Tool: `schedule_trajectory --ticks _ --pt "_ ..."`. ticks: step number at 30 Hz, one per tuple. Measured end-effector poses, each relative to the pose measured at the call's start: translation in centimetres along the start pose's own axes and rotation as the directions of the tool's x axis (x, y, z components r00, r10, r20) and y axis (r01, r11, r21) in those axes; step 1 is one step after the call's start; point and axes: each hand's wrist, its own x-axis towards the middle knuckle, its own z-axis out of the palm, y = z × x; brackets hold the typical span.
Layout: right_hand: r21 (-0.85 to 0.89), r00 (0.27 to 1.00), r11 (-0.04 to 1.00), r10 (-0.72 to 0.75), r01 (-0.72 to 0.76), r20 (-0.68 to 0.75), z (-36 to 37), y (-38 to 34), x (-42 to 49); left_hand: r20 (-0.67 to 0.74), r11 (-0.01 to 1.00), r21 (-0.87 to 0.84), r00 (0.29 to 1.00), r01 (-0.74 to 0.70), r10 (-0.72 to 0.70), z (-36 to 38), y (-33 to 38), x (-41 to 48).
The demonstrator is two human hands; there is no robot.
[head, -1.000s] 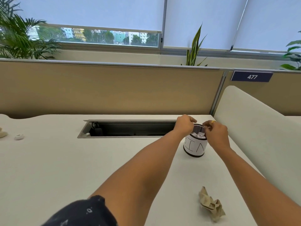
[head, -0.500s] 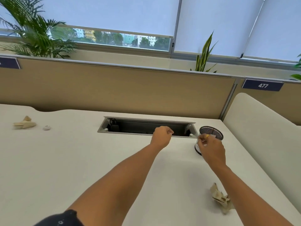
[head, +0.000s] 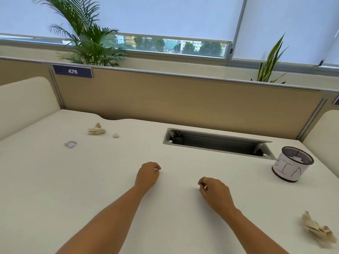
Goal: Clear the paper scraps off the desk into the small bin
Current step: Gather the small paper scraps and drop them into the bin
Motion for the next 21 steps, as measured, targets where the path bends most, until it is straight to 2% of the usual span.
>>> schedule_trajectory --ticks 7,14,17,21 --pt "-0.009 0.993 0.995 -0.099 0.1 0.065 3.8 -8.4 1.0 -0.164 0.992 0.108 0.986 0.059 -0.041 -8.6 -10.0 -1.1" --pt "-0.031 0.972 0.979 -0.196 0.202 0.13 6.6 -16.5 4.3 -0.222 0.967 0.223 0.972 0.122 -0.072 -15.4 -17.0 -0.2" --pt "-0.052 0.957 0.971 -0.221 0.234 0.19 8.0 -19.5 6.2 -0.238 0.967 0.217 0.968 0.135 -0.081 -17.7 -19.0 1.1" --pt "-0.098 0.913 0.951 -0.248 0.293 0.324 10.1 -23.2 9.0 -0.285 0.985 0.112 0.954 0.128 -0.092 -19.8 -21.3 2.9"
